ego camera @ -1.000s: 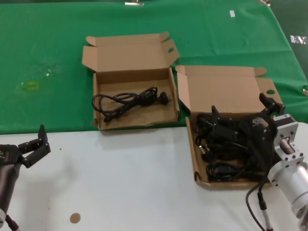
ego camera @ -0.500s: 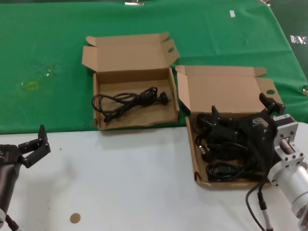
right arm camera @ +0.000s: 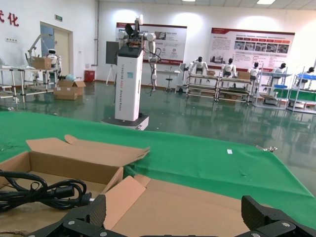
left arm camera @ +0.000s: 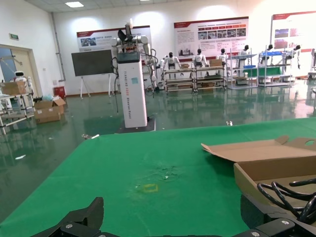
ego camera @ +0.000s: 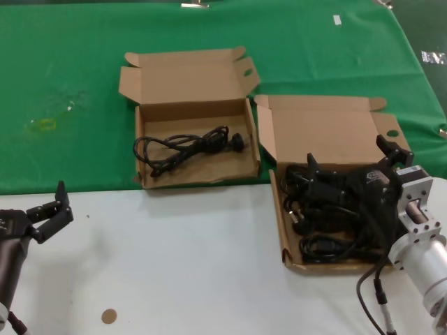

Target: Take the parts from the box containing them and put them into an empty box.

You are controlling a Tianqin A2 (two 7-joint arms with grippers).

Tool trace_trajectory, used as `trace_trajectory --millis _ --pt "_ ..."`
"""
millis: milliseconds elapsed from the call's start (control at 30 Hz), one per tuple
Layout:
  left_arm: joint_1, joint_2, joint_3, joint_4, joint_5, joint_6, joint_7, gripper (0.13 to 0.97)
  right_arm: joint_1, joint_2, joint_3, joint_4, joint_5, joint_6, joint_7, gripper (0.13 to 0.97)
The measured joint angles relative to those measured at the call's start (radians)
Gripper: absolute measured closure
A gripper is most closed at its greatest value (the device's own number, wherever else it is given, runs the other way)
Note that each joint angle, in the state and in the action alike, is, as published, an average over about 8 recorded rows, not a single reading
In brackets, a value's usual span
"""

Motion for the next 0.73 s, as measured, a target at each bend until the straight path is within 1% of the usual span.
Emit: trace_trajectory --millis 733 --pt "0.000 0.000 0.000 0.000 0.000 0.000 0.000 0.132 0.000 0.000 0.000 0.000 0.000 0.000 0.000 0.129"
